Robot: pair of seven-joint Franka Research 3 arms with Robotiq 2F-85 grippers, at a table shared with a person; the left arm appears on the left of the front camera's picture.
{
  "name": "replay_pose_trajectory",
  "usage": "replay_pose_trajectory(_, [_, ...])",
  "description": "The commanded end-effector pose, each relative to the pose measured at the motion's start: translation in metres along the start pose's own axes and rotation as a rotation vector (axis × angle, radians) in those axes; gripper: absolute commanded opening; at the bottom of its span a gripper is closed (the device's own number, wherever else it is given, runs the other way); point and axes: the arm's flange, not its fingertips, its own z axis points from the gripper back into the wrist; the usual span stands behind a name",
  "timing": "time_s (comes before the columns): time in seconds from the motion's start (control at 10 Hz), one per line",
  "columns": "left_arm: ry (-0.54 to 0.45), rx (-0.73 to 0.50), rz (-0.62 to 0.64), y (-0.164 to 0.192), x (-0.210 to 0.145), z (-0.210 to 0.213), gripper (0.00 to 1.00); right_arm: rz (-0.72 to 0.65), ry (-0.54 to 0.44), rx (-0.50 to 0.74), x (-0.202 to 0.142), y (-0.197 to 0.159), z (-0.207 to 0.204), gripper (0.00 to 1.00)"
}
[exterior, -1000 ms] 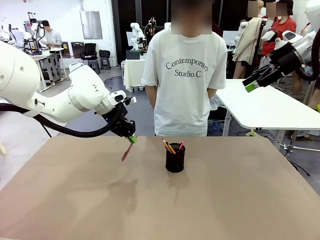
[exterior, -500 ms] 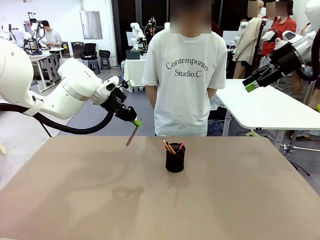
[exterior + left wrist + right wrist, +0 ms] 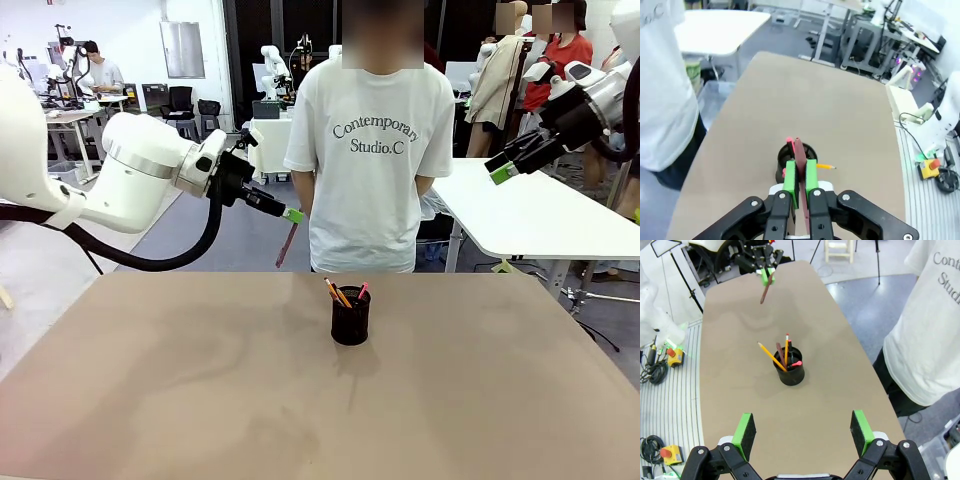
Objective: Place the pens into the pen holder.
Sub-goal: Pick up a writing instrument from the table and place it into the Pen holder.
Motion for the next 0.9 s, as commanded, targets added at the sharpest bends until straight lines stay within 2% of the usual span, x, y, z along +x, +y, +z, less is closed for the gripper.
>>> replay_pose_trajectory(0.0, [-0.066,-0.042,-0.120,-0.013,-0.009,0.010,0.00,0.002,-0.001,-0.006,0.001,0.000,0.001,1.00])
replay_pose_trajectory(0.1, [-0.100,-0.066,-0.147,-0.018,-0.008,0.013,0.00,0.002,-0.001,-0.006,0.001,0.000,0.001,1.00])
replay_pose_trajectory(0.2, [-0.125,-0.122,-0.107,-0.023,-0.007,0.015,0.00,0.002,-0.001,-0.006,0.001,0.000,0.001,1.00])
replay_pose_trajectory(0.3, [-0.065,-0.106,-0.038,-0.026,-0.005,0.013,0.00,0.002,-0.001,-0.006,0.001,0.000,0.001,1.00])
replay_pose_trajectory(0.4, [-0.079,-0.067,-0.124,-0.014,0.005,0.007,0.00,0.002,-0.001,-0.006,0.001,0.000,0.001,1.00])
replay_pose_trajectory(0.8, [-0.075,-0.080,-0.112,-0.017,0.004,0.007,0.00,0.002,-0.001,-0.006,0.001,0.000,0.001,1.00])
